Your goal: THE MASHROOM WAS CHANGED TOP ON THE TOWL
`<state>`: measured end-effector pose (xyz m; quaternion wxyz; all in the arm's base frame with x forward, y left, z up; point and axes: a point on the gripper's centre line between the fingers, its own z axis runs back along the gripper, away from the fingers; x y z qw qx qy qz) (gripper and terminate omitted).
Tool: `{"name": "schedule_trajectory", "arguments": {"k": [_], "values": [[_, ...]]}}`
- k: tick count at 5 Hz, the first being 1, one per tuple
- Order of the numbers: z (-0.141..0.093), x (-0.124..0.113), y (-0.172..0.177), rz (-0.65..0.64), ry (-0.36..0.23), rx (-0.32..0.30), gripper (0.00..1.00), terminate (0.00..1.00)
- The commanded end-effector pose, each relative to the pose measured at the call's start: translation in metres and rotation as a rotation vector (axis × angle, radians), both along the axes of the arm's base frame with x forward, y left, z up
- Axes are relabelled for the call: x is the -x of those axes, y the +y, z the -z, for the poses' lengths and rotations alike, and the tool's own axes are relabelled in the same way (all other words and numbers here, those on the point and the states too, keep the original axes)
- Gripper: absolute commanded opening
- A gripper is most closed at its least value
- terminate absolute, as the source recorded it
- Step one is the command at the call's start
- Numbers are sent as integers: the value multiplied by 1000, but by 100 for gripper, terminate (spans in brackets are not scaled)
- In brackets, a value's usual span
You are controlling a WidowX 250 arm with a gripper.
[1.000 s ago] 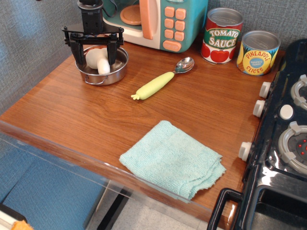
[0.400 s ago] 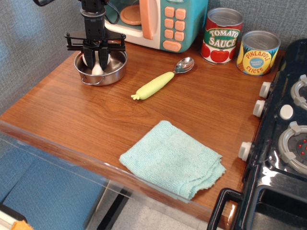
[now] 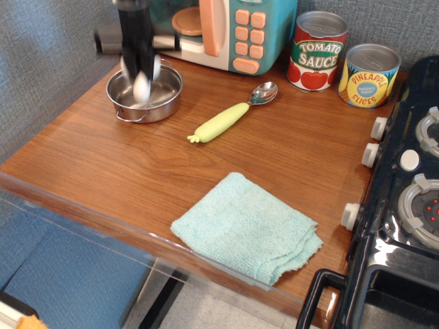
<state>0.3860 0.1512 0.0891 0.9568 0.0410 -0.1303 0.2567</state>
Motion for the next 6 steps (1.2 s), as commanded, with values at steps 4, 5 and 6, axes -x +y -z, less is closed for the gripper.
{"name": "schedule_trajectory", "arguments": {"k": [4,5,6], "values": [[-34,144,-186,484,10,108,0,0],[-13,145,-197,537,59,78,0,0],[13,146,-196,550,134,66,0,0]]}}
